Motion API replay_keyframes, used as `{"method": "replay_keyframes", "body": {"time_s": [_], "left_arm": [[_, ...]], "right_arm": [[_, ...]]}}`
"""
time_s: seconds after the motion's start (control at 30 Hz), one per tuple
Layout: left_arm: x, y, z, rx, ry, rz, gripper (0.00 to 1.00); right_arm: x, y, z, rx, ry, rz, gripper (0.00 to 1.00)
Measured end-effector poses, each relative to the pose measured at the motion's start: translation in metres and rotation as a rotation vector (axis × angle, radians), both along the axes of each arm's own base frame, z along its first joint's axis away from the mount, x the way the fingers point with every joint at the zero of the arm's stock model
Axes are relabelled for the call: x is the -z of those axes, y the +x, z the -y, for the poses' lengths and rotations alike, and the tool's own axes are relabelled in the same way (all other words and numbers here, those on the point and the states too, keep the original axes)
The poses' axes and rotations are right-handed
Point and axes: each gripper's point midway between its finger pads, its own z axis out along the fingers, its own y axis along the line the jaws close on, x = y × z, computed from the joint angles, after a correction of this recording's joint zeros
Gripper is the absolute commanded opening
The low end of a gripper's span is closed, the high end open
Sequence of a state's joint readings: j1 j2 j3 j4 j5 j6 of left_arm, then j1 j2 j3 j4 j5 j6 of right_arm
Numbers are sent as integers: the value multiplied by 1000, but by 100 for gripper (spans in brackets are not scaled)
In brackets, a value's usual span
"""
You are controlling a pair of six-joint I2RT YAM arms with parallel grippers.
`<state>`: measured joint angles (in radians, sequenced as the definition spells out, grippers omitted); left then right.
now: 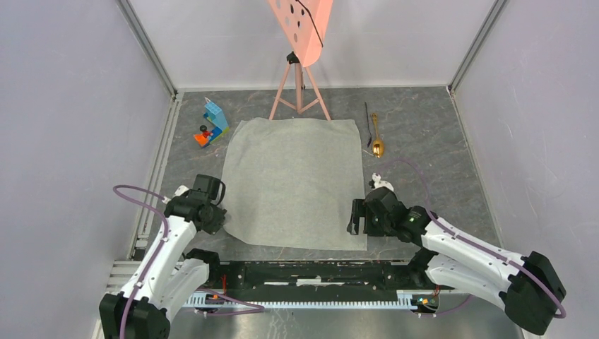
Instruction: Fold the napkin into a case and place the utensils inside
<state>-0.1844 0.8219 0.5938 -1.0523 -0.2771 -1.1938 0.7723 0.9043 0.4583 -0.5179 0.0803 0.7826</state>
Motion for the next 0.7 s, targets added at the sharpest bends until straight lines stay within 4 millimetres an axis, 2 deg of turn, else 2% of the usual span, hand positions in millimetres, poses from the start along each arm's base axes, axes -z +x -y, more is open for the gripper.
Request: {"method": "replay_keyframes", "body": {"time_s": [0.17, 0.27, 0.5, 0.7], "left_arm": [[0, 2, 2, 9, -8, 8, 2], [2, 1, 3, 13, -10, -12, 2], [6, -1, 3, 14, -5, -44, 2], [5, -2, 2, 14, -5, -36, 2]], "right_arm": [[18, -21, 7, 130, -24, -117, 68], [25, -33, 5, 168, -60, -157, 67], [27, -45, -4, 225, -115, -186, 67], [30, -45, -2, 290, -156, -191, 58]]}}
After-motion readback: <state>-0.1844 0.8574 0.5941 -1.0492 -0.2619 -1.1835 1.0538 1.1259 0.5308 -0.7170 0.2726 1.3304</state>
